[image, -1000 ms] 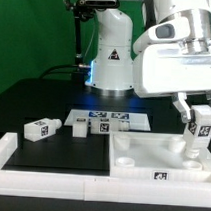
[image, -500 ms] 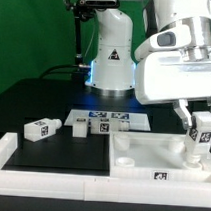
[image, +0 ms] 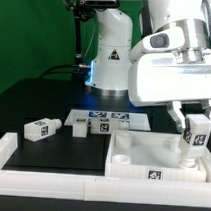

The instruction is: Assemble one leg

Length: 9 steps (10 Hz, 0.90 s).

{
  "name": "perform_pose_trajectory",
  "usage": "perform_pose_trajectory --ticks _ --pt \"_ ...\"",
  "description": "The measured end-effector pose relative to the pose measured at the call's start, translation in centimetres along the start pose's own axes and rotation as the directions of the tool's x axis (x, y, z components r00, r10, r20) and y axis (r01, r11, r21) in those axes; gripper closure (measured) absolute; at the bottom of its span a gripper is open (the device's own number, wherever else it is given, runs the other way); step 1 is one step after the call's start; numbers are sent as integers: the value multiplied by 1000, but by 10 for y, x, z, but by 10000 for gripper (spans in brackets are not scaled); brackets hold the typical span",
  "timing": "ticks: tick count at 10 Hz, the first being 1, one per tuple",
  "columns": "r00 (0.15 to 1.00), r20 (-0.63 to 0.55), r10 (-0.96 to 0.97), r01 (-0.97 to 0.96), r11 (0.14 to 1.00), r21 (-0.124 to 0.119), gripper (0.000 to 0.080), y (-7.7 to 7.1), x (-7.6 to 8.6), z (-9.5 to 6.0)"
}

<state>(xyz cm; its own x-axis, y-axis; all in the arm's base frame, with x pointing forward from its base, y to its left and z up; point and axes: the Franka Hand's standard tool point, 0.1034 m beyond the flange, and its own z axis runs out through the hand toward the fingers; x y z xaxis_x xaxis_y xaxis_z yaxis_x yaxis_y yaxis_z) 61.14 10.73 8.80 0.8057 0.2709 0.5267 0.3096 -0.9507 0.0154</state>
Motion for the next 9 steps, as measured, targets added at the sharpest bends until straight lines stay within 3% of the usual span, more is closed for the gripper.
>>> perform_pose_trajectory --ticks 4,6,7,8,9 --pt "998 -64 4 -6 1000 -25 512 2 0 5" --pt "998 -55 5 -6 1000 -21 512 1 0 6" --pt "999 -50 5 -6 1000 -19 360 1 -1 6" --pt "999 -49 5 -6 1000 -19 360 1 -2 6" --pt "999 -49 5 -6 1000 -19 232 1 -2 6"
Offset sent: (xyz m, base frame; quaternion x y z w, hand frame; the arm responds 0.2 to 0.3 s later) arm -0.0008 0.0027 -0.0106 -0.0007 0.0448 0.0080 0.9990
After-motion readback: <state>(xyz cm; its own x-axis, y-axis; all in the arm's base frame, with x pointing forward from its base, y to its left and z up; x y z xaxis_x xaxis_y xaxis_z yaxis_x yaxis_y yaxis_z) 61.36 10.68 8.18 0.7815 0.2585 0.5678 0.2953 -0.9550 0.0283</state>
